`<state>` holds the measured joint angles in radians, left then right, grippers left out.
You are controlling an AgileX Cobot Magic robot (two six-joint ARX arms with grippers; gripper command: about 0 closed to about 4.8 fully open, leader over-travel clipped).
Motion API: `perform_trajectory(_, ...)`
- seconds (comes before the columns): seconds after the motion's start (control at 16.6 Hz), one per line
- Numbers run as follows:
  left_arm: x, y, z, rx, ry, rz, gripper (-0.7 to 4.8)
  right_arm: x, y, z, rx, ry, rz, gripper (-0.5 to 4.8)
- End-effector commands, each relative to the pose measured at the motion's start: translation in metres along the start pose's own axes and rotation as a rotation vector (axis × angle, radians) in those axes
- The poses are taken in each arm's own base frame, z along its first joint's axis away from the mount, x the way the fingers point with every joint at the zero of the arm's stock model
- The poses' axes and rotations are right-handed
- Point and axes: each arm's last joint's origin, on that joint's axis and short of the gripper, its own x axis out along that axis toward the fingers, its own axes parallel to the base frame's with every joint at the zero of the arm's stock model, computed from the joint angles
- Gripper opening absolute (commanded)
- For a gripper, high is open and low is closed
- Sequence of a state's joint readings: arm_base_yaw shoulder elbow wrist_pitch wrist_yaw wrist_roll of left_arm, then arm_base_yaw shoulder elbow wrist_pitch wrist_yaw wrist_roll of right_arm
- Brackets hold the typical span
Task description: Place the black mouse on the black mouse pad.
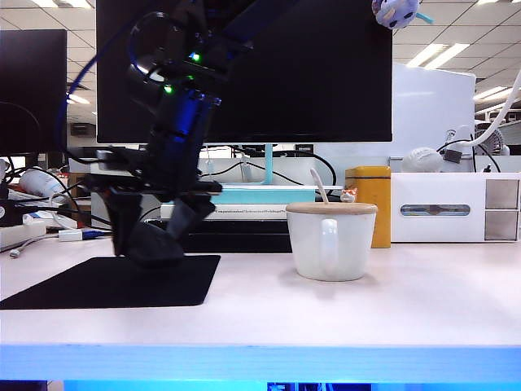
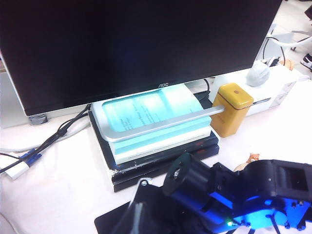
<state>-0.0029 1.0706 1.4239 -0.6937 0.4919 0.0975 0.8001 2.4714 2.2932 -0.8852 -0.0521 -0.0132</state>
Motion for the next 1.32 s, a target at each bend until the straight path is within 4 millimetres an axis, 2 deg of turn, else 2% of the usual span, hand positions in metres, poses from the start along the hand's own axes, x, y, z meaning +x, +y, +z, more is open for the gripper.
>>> perform_trajectory(0.06,-0.002,-0.001,0.002,0.004,-0.009,-0.006,-0.05,0.004,0.004,0.003,-0.015,-0.029,0.016,2.95)
perform_trajectory(0.18,-0.002,-0.001,0.002,0.004,-0.008,-0.006,-0.05,0.008,0.004,0.0,-0.014,-0.001,0.016,3.03)
perform_trajectory(0.24,-0.002,-0.001,0.002,0.004,-0.008,-0.006,-0.05,0.008,0.003,-0.001,-0.013,0.003,0.012,3.28)
perform_trajectory(0.36,-0.002,-0.001,0.002,0.004,-0.008,-0.006,-0.05,0.009,0.003,0.0,-0.016,-0.001,0.009,4.51)
perform_trajectory(0.42,-0.002,-0.001,0.002,0.004,-0.008,-0.006,-0.05,0.008,0.003,0.0,-0.016,-0.002,0.009,4.79)
perform_trajectory(0.48,-0.002,-0.001,0.002,0.004,-0.008,-0.006,-0.05,0.006,0.003,0.0,-0.016,0.002,0.009,4.79)
perform_trajectory(0.6,-0.002,-0.001,0.002,0.004,-0.008,-0.006,-0.05,-0.011,0.005,0.011,-0.023,-0.032,0.004,4.79)
perform_trajectory(0.72,-0.002,-0.001,0.002,0.004,-0.008,-0.006,-0.05,-0.042,0.005,0.027,-0.032,-0.096,-0.028,4.79)
perform_trajectory(0.78,-0.002,-0.001,0.002,0.004,-0.009,-0.007,-0.05,-0.062,0.005,0.036,-0.036,-0.143,-0.052,4.79)
perform_trajectory(0.84,-0.002,-0.001,0.002,0.005,-0.01,-0.007,-0.05,-0.087,0.005,0.044,-0.033,-0.204,-0.092,4.55)
perform_trajectory(0.96,-0.002,-0.001,0.003,0.011,-0.022,-0.009,-0.05,-0.138,0.003,0.053,-0.019,-0.31,-0.233,0.12)
perform_trajectory(1.02,-0.004,-0.002,0.005,0.017,-0.033,-0.012,-0.05,-0.172,0.002,0.054,-0.02,-0.364,-0.34,-0.07)
perform_trajectory(1.14,-0.008,-0.005,0.008,0.033,-0.069,-0.052,-0.05,-0.233,0.001,0.05,-0.033,-0.46,-0.469,-0.05)
perform_trajectory(1.2,-0.016,-0.01,0.011,0.045,-0.091,-0.074,-0.05,-0.29,0.004,0.039,-0.019,-0.568,-0.475,-0.05)
perform_trajectory(1.32,-0.034,-0.019,0.015,0.075,-0.143,-0.051,-0.05,-0.38,0.009,0.01,-0.016,-0.766,-0.448,-0.05)
